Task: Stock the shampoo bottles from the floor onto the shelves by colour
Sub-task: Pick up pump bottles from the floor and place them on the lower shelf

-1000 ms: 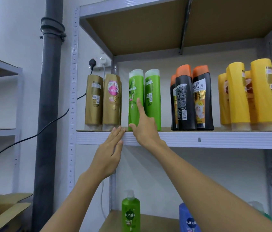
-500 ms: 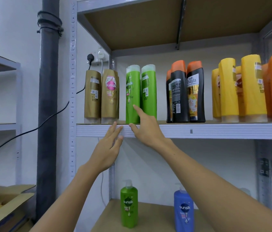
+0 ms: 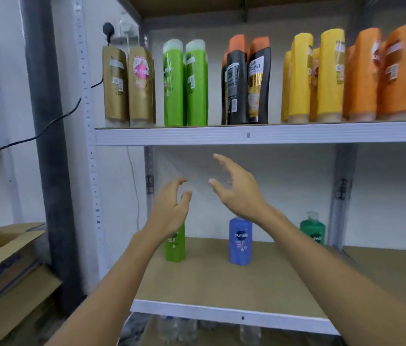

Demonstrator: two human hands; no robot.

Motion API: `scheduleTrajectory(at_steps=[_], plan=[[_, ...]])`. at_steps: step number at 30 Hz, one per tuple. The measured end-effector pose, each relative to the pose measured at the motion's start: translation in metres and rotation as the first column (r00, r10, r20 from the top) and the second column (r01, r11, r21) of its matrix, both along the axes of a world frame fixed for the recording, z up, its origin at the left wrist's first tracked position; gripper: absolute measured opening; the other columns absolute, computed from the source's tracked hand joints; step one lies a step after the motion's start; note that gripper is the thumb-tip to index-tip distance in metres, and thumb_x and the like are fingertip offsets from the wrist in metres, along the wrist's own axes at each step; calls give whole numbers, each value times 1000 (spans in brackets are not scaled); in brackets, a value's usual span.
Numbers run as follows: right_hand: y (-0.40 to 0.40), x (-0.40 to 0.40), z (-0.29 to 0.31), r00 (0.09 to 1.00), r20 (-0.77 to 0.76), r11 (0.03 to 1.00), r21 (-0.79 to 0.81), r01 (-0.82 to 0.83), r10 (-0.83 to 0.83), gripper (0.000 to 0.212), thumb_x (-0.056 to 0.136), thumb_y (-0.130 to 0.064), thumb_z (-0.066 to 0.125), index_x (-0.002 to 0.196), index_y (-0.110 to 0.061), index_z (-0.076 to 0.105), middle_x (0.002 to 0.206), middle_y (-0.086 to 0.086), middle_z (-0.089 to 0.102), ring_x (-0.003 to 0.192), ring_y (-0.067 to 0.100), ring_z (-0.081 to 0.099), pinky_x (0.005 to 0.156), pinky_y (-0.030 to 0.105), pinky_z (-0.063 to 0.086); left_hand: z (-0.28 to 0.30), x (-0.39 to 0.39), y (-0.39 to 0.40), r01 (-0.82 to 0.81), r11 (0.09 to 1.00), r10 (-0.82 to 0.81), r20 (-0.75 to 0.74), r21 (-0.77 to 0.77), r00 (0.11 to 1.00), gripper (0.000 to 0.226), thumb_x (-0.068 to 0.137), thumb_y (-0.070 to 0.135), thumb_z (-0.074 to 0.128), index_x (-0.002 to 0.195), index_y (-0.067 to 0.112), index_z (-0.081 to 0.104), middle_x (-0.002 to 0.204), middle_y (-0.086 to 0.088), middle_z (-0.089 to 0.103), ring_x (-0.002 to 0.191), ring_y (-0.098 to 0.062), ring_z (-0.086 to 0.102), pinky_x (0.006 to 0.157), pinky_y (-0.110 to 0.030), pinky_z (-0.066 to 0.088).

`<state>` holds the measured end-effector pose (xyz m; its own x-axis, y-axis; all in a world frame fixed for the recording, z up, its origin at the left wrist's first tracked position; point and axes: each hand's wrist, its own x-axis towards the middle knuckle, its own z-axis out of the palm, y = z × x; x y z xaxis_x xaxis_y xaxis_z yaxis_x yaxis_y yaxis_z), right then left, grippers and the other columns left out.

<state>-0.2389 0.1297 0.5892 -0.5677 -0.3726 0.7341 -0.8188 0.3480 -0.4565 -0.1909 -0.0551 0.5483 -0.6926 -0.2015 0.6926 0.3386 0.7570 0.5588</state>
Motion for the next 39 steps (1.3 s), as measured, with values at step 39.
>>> scheduleTrajectory(at_steps=[39], plan=[[170,68,-562,453,793,913,337,230,-407,64,97,-20,65,154,-18,36,140,15,55,113,25,61,92,24,43,-530,24,164,159,946,-324,864,284,385,58,101,53,48,153,31,35,153,-6,43,136,-27,47,112,-38,38]])
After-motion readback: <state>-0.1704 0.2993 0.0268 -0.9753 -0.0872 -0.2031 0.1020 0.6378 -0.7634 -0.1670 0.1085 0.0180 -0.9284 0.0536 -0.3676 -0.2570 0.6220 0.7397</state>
